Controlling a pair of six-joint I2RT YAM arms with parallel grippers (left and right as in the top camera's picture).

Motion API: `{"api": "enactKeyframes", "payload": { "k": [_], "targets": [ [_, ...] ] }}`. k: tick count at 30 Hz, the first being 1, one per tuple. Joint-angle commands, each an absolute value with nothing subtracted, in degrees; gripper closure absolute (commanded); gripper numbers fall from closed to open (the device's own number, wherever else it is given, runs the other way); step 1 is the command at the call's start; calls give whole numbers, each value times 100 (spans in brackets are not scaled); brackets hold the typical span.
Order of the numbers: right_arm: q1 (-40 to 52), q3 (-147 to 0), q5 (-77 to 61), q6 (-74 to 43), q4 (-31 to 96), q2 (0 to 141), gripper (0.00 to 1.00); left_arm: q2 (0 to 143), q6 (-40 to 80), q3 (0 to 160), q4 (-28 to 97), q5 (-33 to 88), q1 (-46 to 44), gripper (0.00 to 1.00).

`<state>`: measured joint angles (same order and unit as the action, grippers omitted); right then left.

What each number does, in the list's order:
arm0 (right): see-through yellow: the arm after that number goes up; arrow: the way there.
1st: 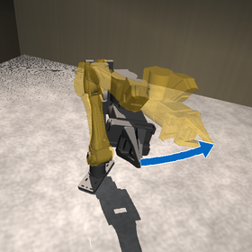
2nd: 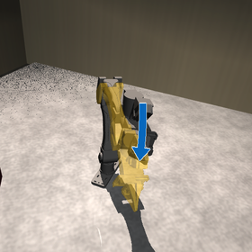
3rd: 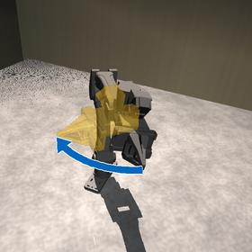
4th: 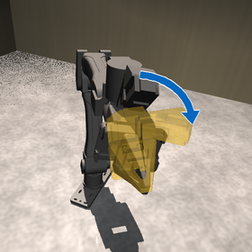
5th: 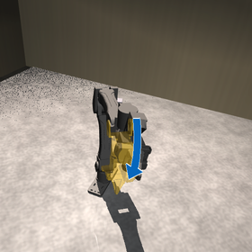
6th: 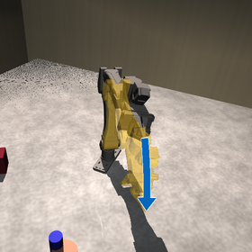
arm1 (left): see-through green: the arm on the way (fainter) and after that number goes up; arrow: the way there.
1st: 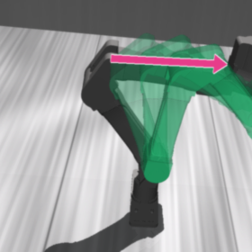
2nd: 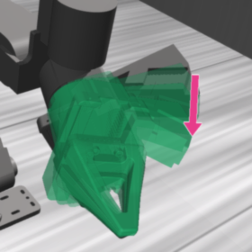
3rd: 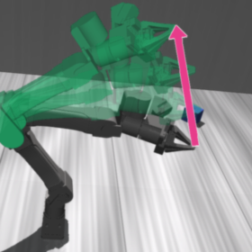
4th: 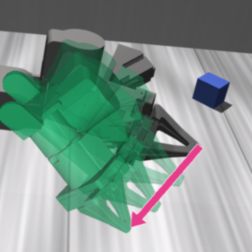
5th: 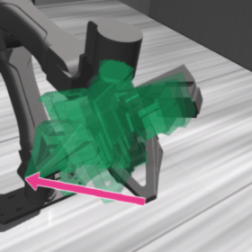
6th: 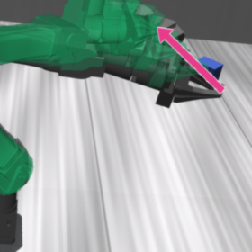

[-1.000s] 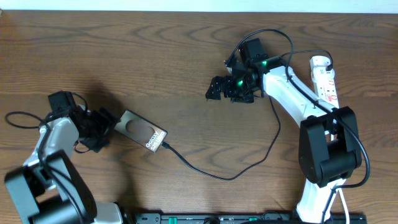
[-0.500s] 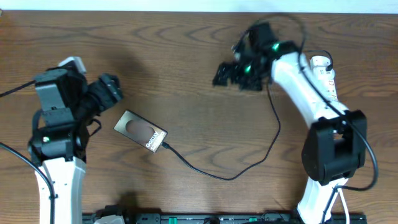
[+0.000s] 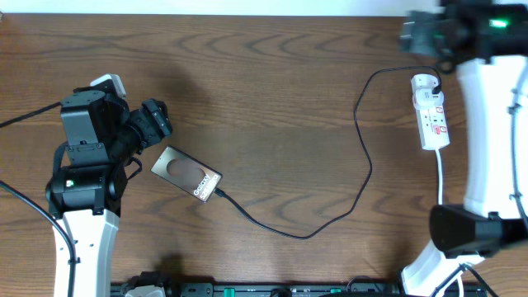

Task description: Plug charger to phone and switch on socket

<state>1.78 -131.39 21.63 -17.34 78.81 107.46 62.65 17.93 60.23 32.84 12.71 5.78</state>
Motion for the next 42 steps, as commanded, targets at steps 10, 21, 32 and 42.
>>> {"api": "enactKeyframes", "payload": {
  "k": [10, 21, 32, 42],
  "targets": [
    [-2473, -12136, -1291, 663, 7478, 11596, 1, 6442, 1697, 6012, 3319, 1087, 569, 17],
    [-2600, -10768, -2567, 1400, 6803, 12283, 1, 6442, 1699, 6014, 3365, 1087, 569, 17],
    [-2213, -10101, -2344, 1367, 5380, 12293, 1, 6442, 1697, 6012, 3424, 1087, 569, 17],
    [-2121, -9854, -2099, 1201, 5039, 12293, 1, 6442, 1697, 6012, 3437, 1087, 569, 17]
  ]
}}
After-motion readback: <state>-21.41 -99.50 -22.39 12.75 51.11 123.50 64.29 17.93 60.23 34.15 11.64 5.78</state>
